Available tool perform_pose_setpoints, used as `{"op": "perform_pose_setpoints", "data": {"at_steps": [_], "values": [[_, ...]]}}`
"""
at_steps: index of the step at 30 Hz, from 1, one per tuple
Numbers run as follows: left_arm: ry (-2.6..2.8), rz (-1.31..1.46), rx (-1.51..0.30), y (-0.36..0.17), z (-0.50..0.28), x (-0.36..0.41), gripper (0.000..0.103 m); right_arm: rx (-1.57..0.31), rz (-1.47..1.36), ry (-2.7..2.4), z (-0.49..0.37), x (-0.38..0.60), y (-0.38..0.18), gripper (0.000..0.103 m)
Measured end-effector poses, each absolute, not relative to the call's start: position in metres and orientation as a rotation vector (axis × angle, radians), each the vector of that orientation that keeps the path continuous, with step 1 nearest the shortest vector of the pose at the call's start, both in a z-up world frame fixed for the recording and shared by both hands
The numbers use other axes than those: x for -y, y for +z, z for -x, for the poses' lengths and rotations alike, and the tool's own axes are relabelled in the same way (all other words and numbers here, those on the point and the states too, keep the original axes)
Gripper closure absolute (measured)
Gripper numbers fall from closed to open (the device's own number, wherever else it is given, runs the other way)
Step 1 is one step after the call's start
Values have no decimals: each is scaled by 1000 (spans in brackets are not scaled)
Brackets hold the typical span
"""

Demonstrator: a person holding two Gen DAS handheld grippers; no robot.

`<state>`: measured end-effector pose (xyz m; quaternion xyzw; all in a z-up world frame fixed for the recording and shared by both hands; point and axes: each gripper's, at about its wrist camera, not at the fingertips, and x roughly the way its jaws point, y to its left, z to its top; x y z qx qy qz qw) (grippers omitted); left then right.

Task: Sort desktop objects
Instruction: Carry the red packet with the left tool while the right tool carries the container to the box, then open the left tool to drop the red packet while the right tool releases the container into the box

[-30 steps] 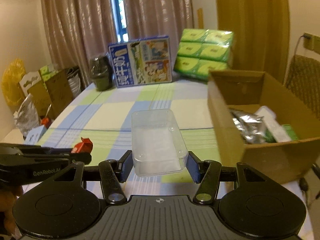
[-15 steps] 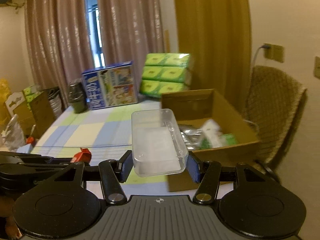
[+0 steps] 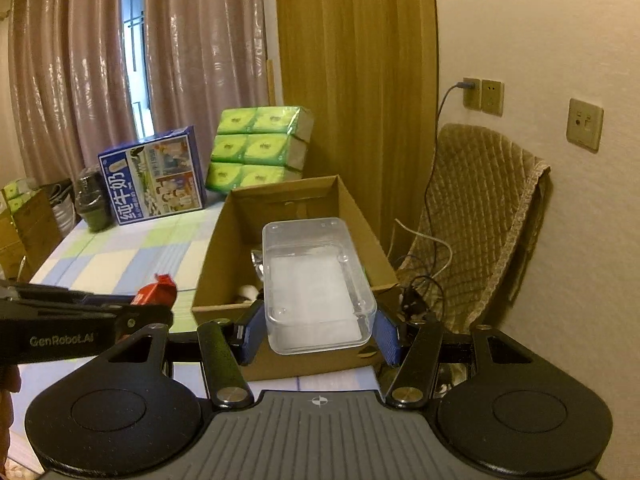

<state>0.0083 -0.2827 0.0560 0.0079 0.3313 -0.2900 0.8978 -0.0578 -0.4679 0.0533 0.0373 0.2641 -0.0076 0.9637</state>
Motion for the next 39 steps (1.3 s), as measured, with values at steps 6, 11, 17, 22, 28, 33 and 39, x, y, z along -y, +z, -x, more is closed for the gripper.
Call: {"op": "perform_pose_setpoints", "data": {"at_steps": [6,11,17,22,28,33,39], "values": [[-608,-23,-676,64,-25,300,80,-528,-63,-12,37,480,57,49],[-605,-20,-673,69,-46,307,80,-527,-47,-5,14,487,59,49],[-598,-18,-675,71,-74,316,80,-516,-50,1,-15,495,64,49],[-587,-14,-684,66,-98,323,80,-514,-38,9,-40,500,63,49],[-579,-23,-699,53,-122,331,80,-525,-43,15,-66,505,57,49],[-574,-27,-706,45,-142,336,80,-536,-48,9,-81,508,49,49],[-542,-8,-713,38,-165,329,55,-549,-43,4,-92,510,43,49]]}}
